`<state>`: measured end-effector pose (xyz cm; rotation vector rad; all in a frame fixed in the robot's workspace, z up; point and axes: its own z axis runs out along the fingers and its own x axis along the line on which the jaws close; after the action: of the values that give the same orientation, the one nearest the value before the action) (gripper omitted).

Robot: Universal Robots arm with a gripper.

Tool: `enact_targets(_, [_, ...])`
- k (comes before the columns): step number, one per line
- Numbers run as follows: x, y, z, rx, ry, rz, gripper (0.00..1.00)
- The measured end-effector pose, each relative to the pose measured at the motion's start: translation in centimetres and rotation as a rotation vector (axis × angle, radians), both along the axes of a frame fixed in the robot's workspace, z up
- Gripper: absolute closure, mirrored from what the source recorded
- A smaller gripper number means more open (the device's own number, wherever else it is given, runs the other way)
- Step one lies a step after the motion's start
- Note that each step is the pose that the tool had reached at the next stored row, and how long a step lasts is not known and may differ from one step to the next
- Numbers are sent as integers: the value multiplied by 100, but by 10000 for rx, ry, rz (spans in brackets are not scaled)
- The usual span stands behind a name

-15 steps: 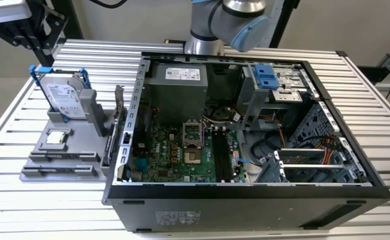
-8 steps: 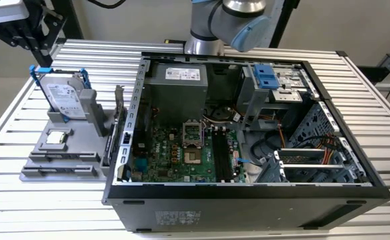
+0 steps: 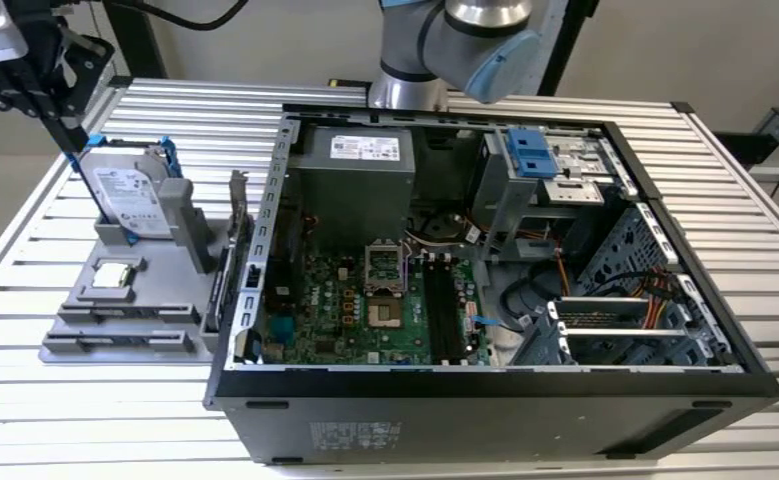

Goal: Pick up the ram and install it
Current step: 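Reach for the ram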

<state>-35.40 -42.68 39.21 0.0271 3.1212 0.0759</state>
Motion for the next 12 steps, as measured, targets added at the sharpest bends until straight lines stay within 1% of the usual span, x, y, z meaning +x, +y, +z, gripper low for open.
enact_targets(2, [-7, -59, -1, 0, 0, -1, 100])
enact_targets(6, [-11, -195, -3, 0, 0, 11, 100])
enact_targets(12, [-13, -384, -5, 0, 0, 37, 100])
